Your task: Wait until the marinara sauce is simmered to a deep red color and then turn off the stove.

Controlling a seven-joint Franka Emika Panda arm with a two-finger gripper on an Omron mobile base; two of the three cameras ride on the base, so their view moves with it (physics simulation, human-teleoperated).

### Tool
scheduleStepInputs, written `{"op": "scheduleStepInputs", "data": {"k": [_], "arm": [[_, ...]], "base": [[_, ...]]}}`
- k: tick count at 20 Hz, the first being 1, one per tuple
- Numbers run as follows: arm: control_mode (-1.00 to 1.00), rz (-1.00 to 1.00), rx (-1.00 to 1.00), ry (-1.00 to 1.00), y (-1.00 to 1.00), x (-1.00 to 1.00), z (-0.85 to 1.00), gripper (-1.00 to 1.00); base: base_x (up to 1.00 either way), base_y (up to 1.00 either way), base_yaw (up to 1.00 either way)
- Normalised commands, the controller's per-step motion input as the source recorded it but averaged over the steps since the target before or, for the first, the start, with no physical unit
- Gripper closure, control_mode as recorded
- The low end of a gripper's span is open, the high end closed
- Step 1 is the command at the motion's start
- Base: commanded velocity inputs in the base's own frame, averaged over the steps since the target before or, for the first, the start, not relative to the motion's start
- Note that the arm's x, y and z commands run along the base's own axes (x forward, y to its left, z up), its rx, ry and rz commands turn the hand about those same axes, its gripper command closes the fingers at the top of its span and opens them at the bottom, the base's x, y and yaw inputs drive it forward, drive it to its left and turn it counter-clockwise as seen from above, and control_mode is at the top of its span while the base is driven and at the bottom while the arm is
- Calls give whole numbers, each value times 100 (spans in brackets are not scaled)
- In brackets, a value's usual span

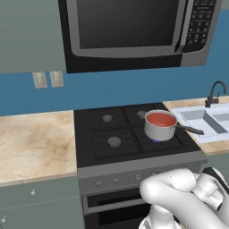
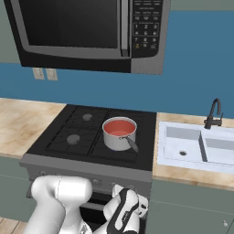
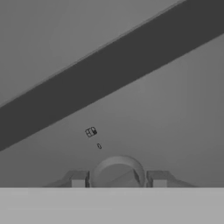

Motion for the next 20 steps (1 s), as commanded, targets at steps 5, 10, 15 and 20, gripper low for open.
{"op": "scheduleStepInputs", "data": {"k": [5,10,15,20], "arm": [[-100,0,7,3,0,0,8,100],[-100,0,3,7,0,0,11,100],[-100,0,4,7,0,0,9,100],[-100,-1,9,6,0,0,3,100]], "base": [[0,0,0],[0,0,0],[0,0,0],[0,0,0]]}}
